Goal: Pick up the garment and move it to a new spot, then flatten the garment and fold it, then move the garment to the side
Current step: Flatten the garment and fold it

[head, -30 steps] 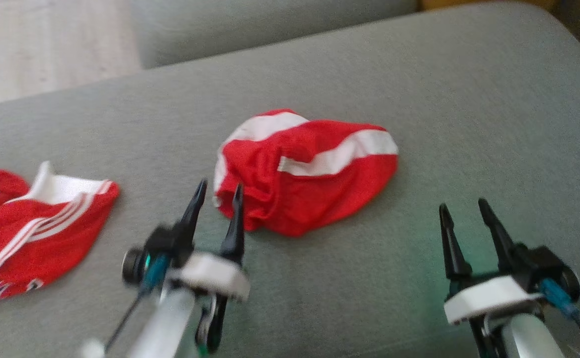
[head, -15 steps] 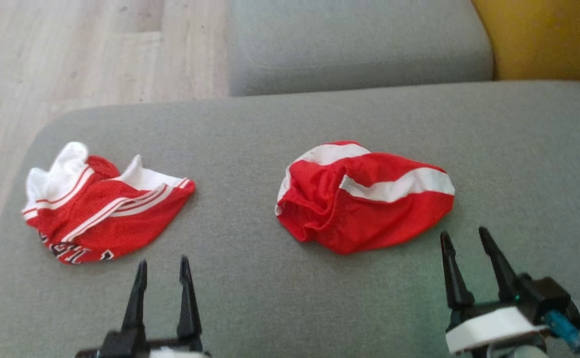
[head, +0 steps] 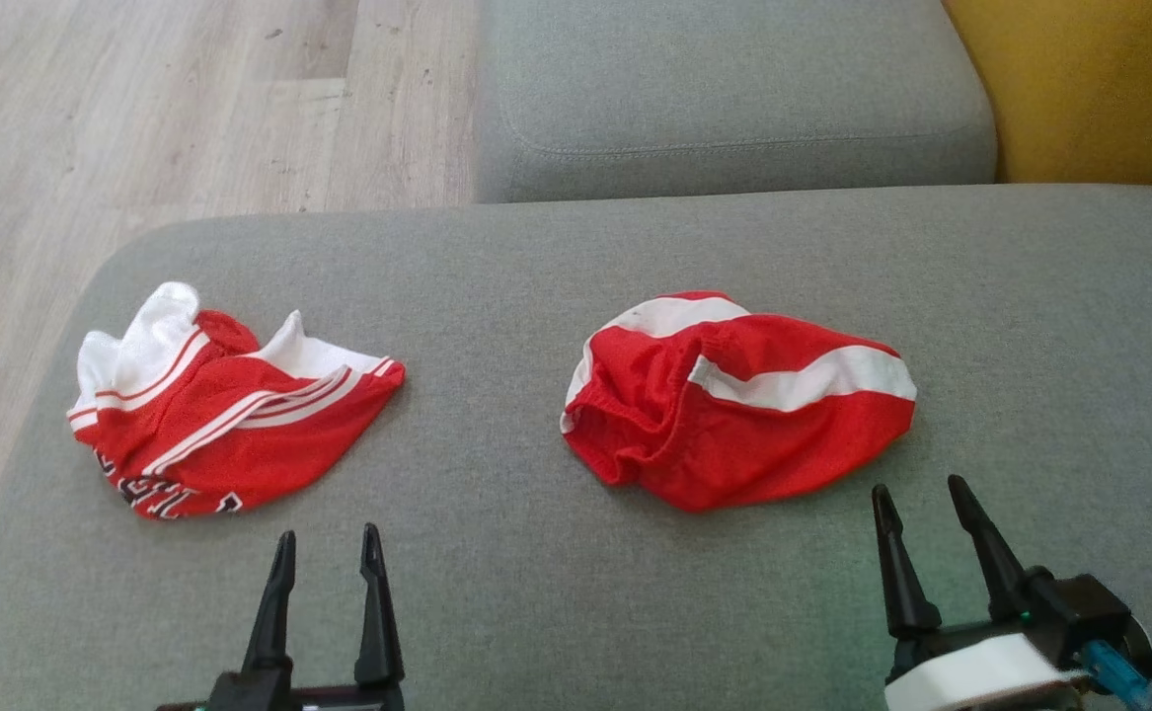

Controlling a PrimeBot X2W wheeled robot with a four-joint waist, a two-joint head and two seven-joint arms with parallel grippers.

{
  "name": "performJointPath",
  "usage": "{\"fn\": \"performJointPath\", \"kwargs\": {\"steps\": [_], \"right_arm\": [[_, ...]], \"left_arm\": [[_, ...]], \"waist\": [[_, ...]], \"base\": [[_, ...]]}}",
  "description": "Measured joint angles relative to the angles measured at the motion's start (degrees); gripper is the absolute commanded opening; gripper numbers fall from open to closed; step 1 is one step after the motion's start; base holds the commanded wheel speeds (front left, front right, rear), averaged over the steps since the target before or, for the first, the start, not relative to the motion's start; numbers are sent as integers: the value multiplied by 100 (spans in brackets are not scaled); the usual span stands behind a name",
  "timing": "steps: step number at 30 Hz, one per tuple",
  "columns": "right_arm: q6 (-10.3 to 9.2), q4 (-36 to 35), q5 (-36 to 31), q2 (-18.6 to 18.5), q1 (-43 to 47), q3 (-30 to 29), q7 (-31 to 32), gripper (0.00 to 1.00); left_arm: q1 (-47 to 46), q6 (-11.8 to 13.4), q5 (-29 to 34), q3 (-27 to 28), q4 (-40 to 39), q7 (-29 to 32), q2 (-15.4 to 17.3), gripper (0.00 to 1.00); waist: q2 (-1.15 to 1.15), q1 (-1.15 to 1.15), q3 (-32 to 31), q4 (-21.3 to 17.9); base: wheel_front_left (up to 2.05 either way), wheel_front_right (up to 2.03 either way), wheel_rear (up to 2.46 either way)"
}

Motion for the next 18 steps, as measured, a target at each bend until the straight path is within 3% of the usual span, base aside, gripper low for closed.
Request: {"fn": "performJointPath", "kwargs": {"steps": [13,18], "right_arm": [[0,5,-55,1,10,-92,0,100],[0,7,-54,1,9,-15,0,100]], "left_arm": [[-3,-91,118,-4,9,0,0,100],[-9,-235,100,-121,11,0,2,100]], "waist": [[0,0,-21,-30],[0,0,9,-127]], "base": [[0,0,0],[0,0,0]]}}
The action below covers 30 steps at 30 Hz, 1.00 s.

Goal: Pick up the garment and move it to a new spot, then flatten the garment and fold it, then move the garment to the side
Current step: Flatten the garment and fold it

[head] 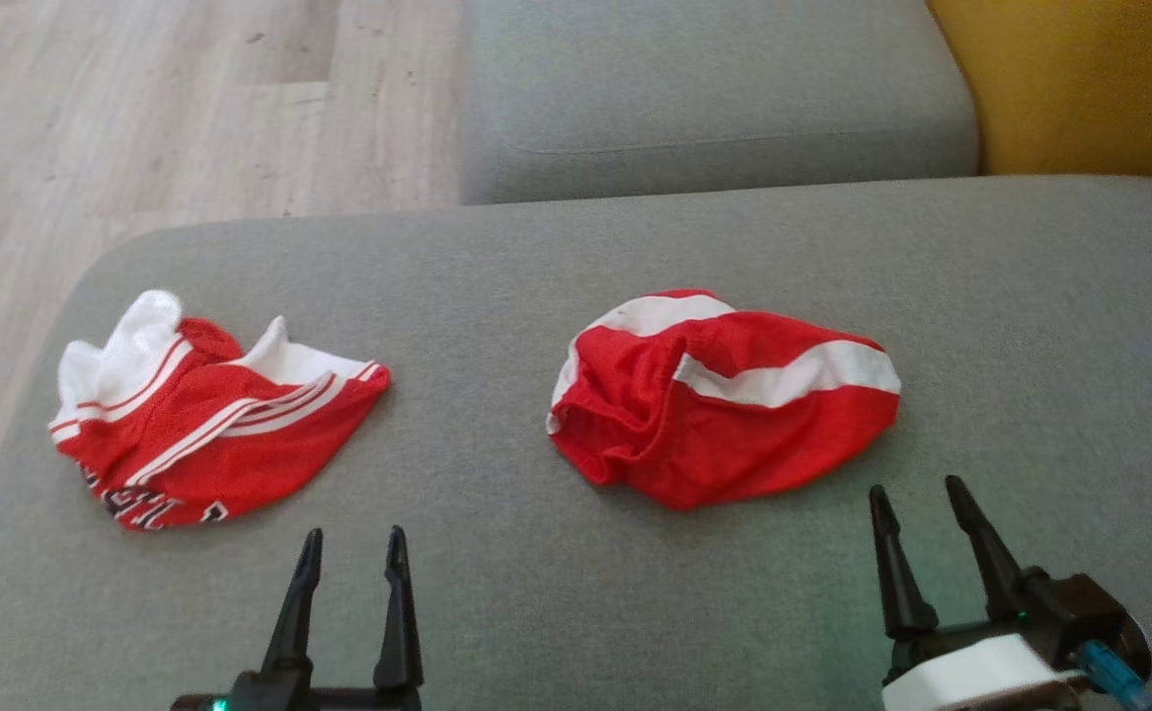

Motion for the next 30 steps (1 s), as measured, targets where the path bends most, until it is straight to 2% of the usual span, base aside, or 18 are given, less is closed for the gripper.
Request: {"fn": "performJointPath", "kwargs": {"steps": [5,12,16,17,23,28,30], "right_arm": [[0,-1,-45,2,-13,51,0,100],[0,-1,-68,2,-47,69,0,100],[0,-12,-102,2,-315,125,0,100],[0,-12,-102,2,-315,125,0,100],[0,-53,-46,1,-620,224,0,100],[0,-34,-20,1,-645,283,0,100],[0,-19,19,1,-709,290,0,100]], "left_arm": [[-151,-107,-1,-114,63,0,2,100],[-1121,-318,-402,-627,530,0,3,100],[-2158,-581,-859,-1346,1435,0,-9,100],[-2158,-581,-859,-1346,1435,0,-9,100],[-3462,-767,-1446,-2237,2611,1,-18,100],[-4231,-751,-1879,-2682,3305,1,-26,100],[-4427,-666,-2052,-2816,3542,1,-26,100]], "waist": [[0,0,125,-237],[0,0,371,-568],[0,1,666,-810],[0,1,666,-810],[0,2,1043,-1113],[0,2,1321,-1336],[0,1,1399,-1416]], "base": [[0,0,0],[0,0,0],[0,0,0],[0,0,0],[0,0,0],[0,0,0],[0,0,0]]}}
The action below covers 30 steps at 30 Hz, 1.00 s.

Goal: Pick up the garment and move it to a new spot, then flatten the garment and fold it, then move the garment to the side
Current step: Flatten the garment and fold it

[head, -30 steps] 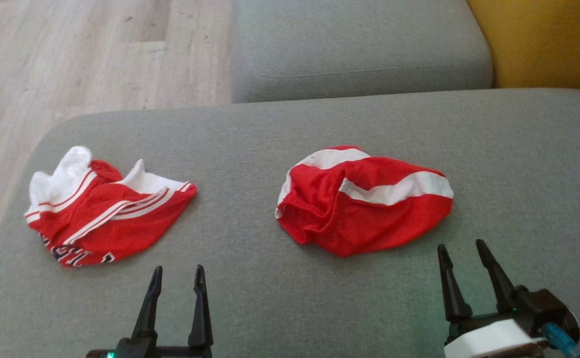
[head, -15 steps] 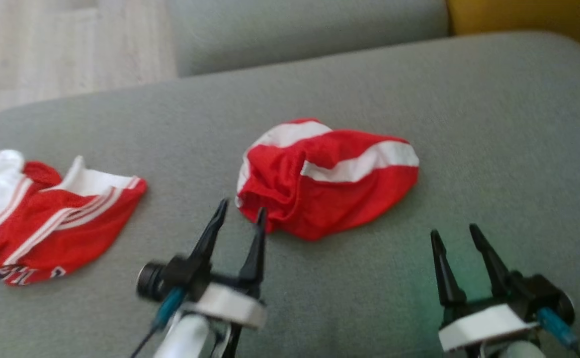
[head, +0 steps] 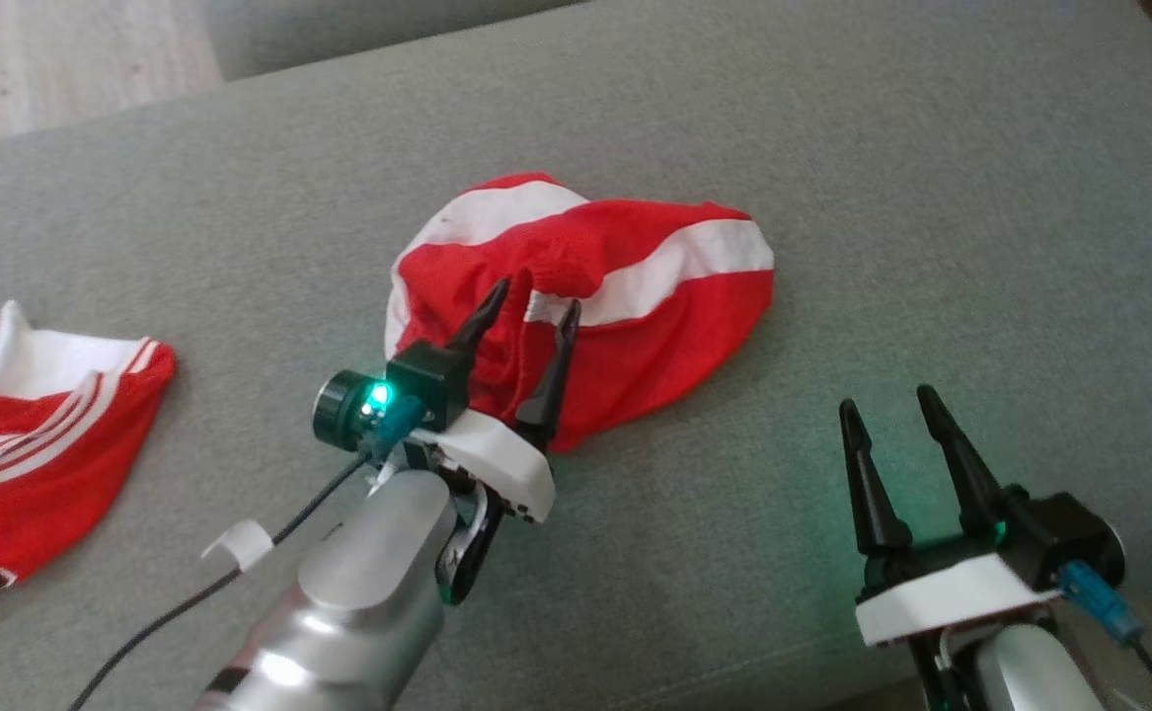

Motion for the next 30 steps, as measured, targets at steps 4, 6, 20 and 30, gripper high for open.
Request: {"fn": "performJointPath", "kwargs": {"steps": [4,6,20,30], "right_arm": [[0,2,41,0,-159,22,0,100],[0,5,53,0,-162,22,0,100],[0,105,105,0,116,-74,0,100],[0,160,80,0,396,-236,0,100]], "left_arm": [[-211,125,-223,-209,321,0,-1,42],[-237,155,-291,-308,344,0,4,0],[-818,257,-65,-338,-2167,-13,-7,0],[1109,510,-951,-152,-1205,322,349,0]], "waist": [[0,0,100,-135],[0,0,108,-176],[0,-2,-599,-129],[0,-2,-894,294]], "base": [[0,0,0],[0,0,0],[0,0,0],[0,0,0]]}}
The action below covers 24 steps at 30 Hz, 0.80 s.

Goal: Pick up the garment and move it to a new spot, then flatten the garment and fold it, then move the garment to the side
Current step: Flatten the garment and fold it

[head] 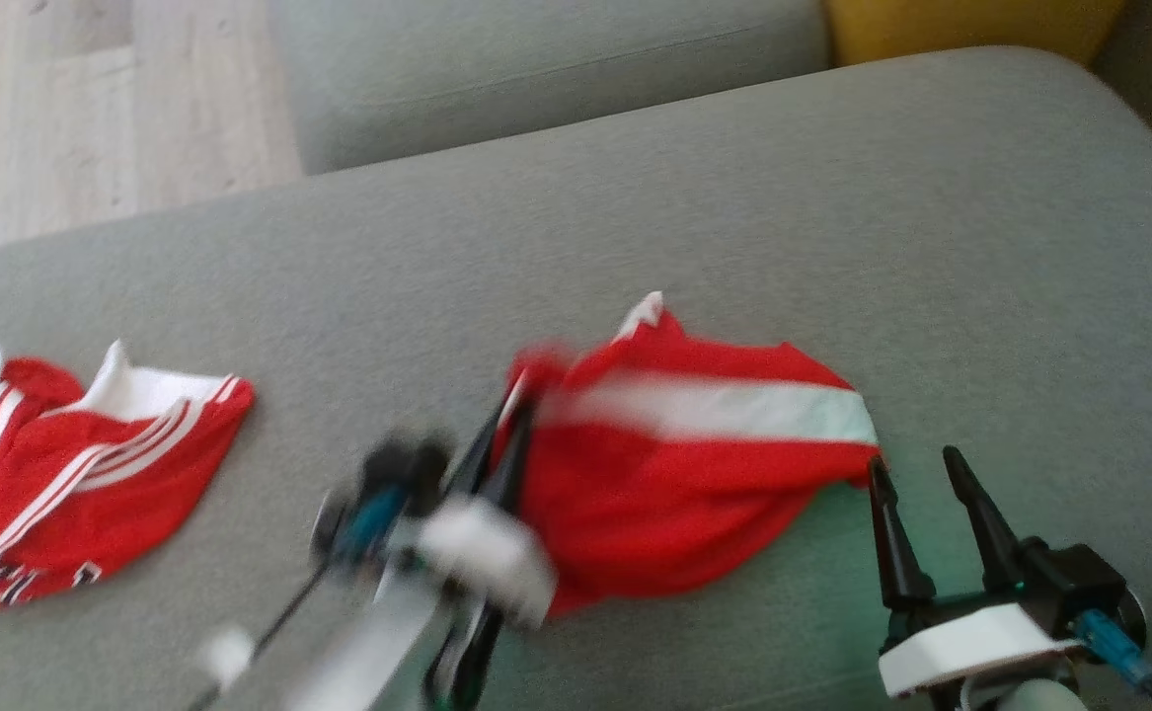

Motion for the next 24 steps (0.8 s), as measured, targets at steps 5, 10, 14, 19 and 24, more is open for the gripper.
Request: {"fn": "performJointPath", "kwargs": {"steps": [5,10,14,19,24], "right_arm": [[0,376,22,2,40,3,0,100],[0,727,168,2,73,-97,0,100],[0,898,300,3,41,-202,0,100],[0,1148,474,-1,-136,-188,0,100],[0,1471,973,-7,-503,-134,0,100]], "left_arm": [[739,-152,-428,205,131,-92,142,0],[744,-205,-491,346,27,-159,198,0],[748,-207,-487,354,-19,-188,243,0],[748,-201,-459,350,-66,-190,246,0],[748,-201,-415,333,-65,-196,258,0]], "waist": [[0,0,104,241],[0,0,162,530],[0,0,180,728],[0,0,196,868],[0,1,216,963]], "base": [[0,0,0],[0,0,0],[0,0,0],[0,0,0],[0,0,0]]}}
